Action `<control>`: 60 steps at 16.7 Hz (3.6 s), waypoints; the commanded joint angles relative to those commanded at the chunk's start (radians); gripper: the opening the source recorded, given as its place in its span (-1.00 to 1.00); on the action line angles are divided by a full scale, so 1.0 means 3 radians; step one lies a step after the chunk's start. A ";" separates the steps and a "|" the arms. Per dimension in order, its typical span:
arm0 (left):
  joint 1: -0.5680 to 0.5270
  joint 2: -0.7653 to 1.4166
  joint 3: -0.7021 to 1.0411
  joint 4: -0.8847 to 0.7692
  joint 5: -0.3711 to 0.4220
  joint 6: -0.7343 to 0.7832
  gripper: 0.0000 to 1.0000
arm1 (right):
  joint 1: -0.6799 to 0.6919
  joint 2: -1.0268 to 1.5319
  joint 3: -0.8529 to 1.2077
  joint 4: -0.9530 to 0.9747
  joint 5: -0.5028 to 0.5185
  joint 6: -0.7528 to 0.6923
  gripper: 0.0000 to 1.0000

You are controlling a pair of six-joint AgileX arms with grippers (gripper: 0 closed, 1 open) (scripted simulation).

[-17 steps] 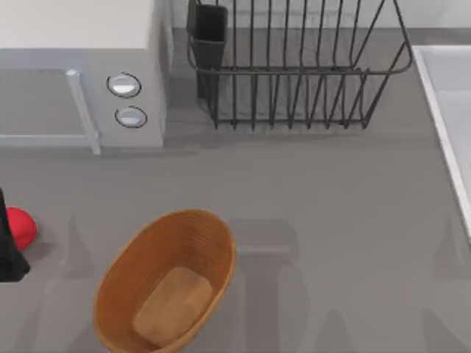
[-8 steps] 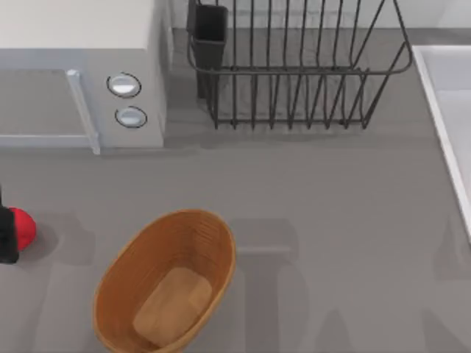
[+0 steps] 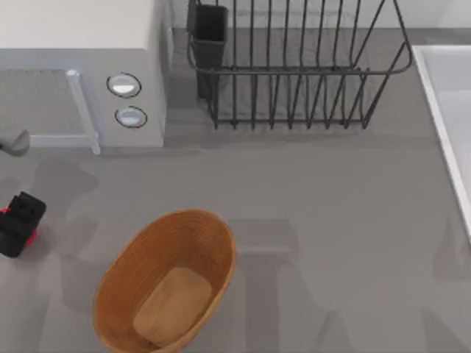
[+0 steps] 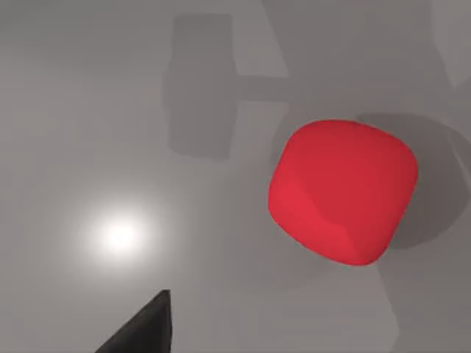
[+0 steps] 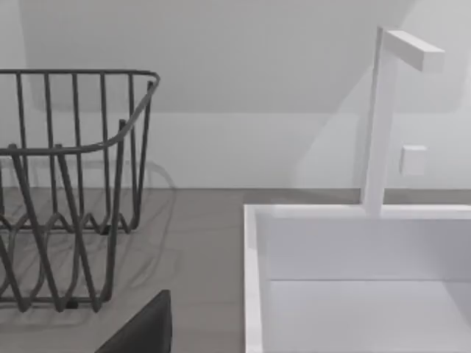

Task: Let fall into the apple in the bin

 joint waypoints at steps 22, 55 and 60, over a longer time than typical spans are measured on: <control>-0.0027 0.2007 0.1223 -0.0998 -0.0214 0.0823 1.00 | 0.0000 0.0000 0.0000 0.0000 0.0000 0.0000 1.00; 0.0062 0.2504 0.1063 -0.0326 -0.0218 0.0918 -1.00 | 0.0000 0.0000 0.0000 0.0000 0.0000 0.0000 1.00; 0.0042 0.2297 0.1007 -0.0620 -0.0108 0.0841 -1.00 | 0.0000 0.0000 0.0000 0.0000 0.0000 0.0000 1.00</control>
